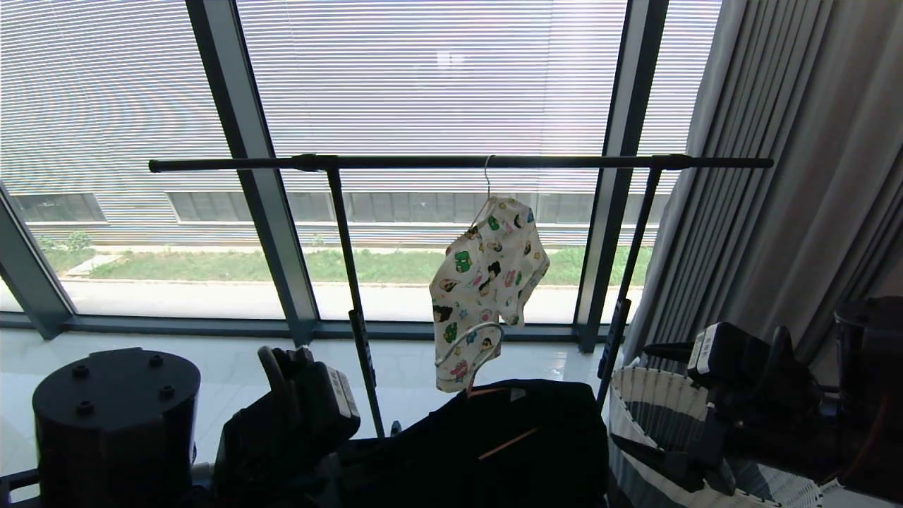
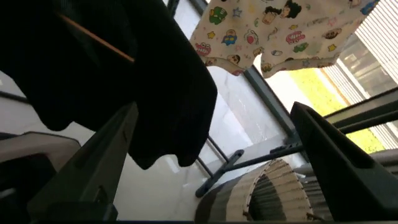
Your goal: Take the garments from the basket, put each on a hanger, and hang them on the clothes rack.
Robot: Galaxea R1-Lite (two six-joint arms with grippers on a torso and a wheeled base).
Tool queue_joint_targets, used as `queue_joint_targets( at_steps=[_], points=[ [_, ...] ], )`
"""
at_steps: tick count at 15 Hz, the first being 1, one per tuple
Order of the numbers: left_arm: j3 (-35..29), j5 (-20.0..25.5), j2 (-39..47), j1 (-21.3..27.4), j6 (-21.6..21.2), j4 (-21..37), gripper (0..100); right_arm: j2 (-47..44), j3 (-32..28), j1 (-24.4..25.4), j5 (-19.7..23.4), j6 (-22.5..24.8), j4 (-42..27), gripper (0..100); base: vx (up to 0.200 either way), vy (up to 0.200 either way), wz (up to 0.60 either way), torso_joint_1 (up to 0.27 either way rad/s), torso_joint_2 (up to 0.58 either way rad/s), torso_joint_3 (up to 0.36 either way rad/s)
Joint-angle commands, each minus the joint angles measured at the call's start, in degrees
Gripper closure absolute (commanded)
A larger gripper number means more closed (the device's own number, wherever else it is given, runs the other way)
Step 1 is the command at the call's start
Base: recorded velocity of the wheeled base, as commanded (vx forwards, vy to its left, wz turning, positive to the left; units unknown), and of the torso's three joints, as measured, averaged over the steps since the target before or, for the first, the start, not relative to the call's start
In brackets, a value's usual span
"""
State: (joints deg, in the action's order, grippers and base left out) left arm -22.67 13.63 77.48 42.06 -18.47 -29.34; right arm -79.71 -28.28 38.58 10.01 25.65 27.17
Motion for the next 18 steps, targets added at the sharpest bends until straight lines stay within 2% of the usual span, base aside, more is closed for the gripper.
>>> queue_joint_targets(
  at_steps=[1, 3, 5, 9, 11, 18],
  points=[
    [-0.2, 0.0, 0.3, 3.5, -2.1, 0.0, 100, 1.1, -7.9, 0.4, 5.4, 4.1, -9.3, 0, 0.0, 0.0, 0.0, 0.0, 0.0, 0.0],
    [-0.2, 0.0, 0.7, 6.5, -3.9, -0.1, 100, 0.9, -12.8, 1.7, 9.9, 6.6, -18.1, 0, 0.0, 0.0, 0.0, 0.0, 0.0, 0.0],
    [-0.5, 0.0, 0.4, 8.0, -4.7, -0.1, 100, 0.0, -13.6, 4.2, 12.1, 6.7, -21.3, 0, 0.0, 0.0, 0.0, 0.0, 0.0, 0.0],
    [-1.0, 0.0, -1.2, 9.1, -6.2, -0.1, 100, -4.7, -13.9, 6.9, 13.9, 6.7, -20.5, 0, 0.0, 0.0, 0.0, 0.0, 0.0, 0.0],
    [-1.0, -0.1, -1.9, 9.1, -7.4, -0.1, 100, -6.3, -13.7, 7.1, 14.0, 6.7, -20.0, 0, 0.0, 0.0, 0.0, 0.0, 0.0, 0.0],
    [-1.1, -0.1, -3.0, 9.8, -7.5, -0.1, 100, -8.8, -13.3, 7.0, 13.8, 6.6, -17.9, 0, 0.0, 0.0, 0.0, 0.0, 0.0, 0.0]
  ],
)
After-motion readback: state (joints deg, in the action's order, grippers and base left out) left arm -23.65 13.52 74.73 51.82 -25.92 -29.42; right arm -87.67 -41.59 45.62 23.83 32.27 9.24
